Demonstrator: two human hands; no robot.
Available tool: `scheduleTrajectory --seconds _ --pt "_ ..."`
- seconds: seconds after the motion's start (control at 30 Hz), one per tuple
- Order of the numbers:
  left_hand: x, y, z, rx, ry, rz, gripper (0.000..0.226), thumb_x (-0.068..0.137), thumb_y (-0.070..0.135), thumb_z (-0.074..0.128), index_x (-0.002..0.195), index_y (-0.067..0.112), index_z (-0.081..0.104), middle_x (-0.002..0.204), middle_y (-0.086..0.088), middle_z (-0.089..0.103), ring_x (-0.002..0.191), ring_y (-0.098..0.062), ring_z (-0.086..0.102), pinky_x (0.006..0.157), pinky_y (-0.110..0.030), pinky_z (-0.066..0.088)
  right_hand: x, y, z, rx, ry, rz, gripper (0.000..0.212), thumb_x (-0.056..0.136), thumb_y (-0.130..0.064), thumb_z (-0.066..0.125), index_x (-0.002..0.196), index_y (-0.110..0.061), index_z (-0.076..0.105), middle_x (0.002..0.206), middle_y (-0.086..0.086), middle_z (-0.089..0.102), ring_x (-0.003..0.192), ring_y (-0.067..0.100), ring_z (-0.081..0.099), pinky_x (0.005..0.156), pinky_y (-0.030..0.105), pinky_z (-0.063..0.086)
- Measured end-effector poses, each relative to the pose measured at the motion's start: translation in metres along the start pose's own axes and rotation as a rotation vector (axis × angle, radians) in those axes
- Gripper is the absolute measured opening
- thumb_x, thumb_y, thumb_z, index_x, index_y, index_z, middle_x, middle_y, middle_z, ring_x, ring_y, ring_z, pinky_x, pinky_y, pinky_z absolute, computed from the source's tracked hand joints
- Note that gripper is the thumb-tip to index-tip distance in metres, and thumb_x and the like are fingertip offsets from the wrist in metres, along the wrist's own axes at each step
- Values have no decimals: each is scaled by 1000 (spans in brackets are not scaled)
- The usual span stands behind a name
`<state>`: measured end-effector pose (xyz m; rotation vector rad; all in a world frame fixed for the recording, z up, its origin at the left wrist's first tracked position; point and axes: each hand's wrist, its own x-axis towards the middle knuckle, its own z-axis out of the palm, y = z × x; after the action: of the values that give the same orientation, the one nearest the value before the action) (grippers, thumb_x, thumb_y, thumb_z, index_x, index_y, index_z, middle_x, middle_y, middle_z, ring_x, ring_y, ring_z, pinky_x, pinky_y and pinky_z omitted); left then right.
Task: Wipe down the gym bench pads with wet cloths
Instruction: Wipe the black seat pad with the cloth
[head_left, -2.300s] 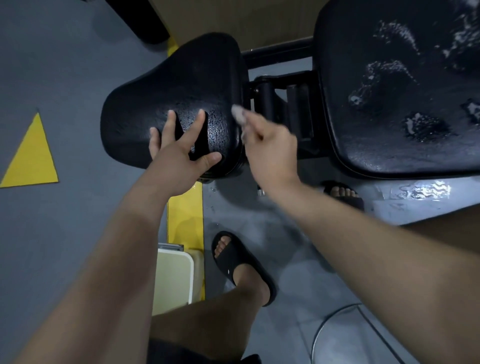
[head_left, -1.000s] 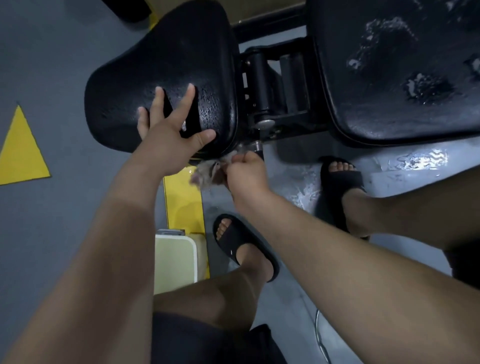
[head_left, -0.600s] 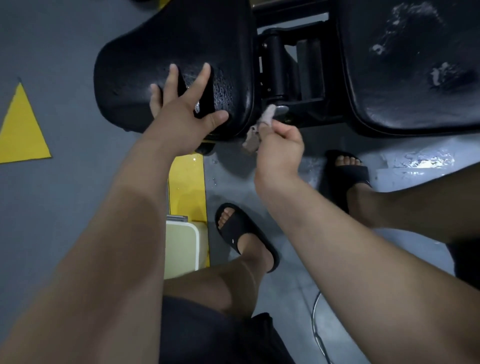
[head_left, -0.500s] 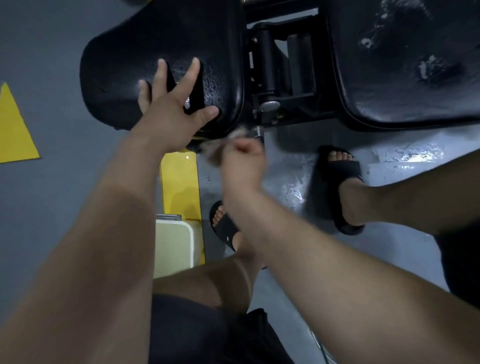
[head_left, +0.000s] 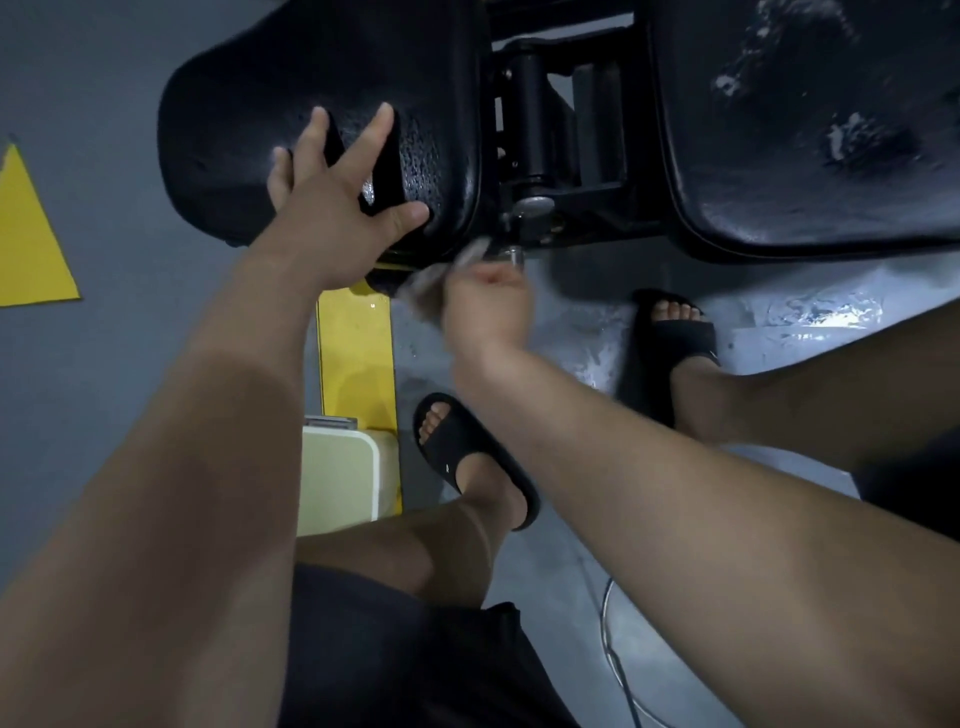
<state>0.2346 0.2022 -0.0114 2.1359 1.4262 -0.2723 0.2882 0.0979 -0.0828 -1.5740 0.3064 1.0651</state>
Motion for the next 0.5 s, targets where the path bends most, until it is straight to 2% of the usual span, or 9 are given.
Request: scheduleTrajectory --seconds 0.03,0.07,0.1,0.17,0.2,0.27,0.33,0.43,0.5 --pt "0 0 1 7 7 2 77 94 57 62 152 64 13 170 10 -13 155 -34 -18 125 -47 4 -8 12 7 -38 -112 59 22 92 -9 67 74 -18 58 84 13 74 78 28 72 80 44 61" --pt "0 1 1 11 12 6 77 94 57 62 153 63 13 170 9 -13 155 -34 -17 125 -46 3 -15 18 10 -61 -180 89 22 89 -6 69 74 -18 59 84 13 74 82 31 73 81 46 61" --pt "0 1 0 11 12 9 77 94 57 62 153 62 14 171 8 -12 155 -35 -16 125 -45 3 -18 20 10 -80 -176 85 22 88 -7 71 73 -19 59 81 9 73 82 30 72 79 39 60" --pt "-2 2 -2 5 2 4 78 94 57 63 154 61 14 171 7 -12 155 -36 -16 125 -45 3 -13 6 -3 -60 -40 44 24 89 -8 70 73 -20 57 75 2 67 78 23 68 68 24 51" --pt "-2 4 -3 1 -3 3 79 93 57 64 154 61 14 171 7 -11 155 -36 -16 125 -45 3 -6 -5 -14 -52 42 9 24 90 -12 71 73 -19 56 71 -2 65 72 19 66 63 21 48" --pt "-3 9 -8 -8 -17 -13 80 92 57 66 155 59 16 171 8 -9 155 -35 -14 124 -45 5 5 -32 -36 -41 124 -124 27 92 -32 75 76 -19 58 65 -5 65 62 13 63 61 25 52" --pt "-3 15 -12 -24 -13 -37 78 92 55 66 155 56 21 171 7 -4 156 -35 -9 124 -44 8 18 -55 -42 -80 105 -254 31 92 -45 72 77 -21 59 63 -8 65 60 12 63 68 34 56" --pt "1 24 -12 -126 94 -58 60 98 49 60 153 46 37 167 7 12 154 -27 7 120 -33 17 27 -76 -31 -199 -11 -411 27 91 -46 71 80 -22 64 66 -7 66 63 12 62 68 37 55" --pt "9 28 -11 -159 186 -50 50 101 46 55 149 42 44 164 6 18 151 -22 12 113 -24 17 36 -73 -27 -261 -81 -464 17 94 -36 69 86 -21 65 73 -8 63 68 10 59 70 37 53"
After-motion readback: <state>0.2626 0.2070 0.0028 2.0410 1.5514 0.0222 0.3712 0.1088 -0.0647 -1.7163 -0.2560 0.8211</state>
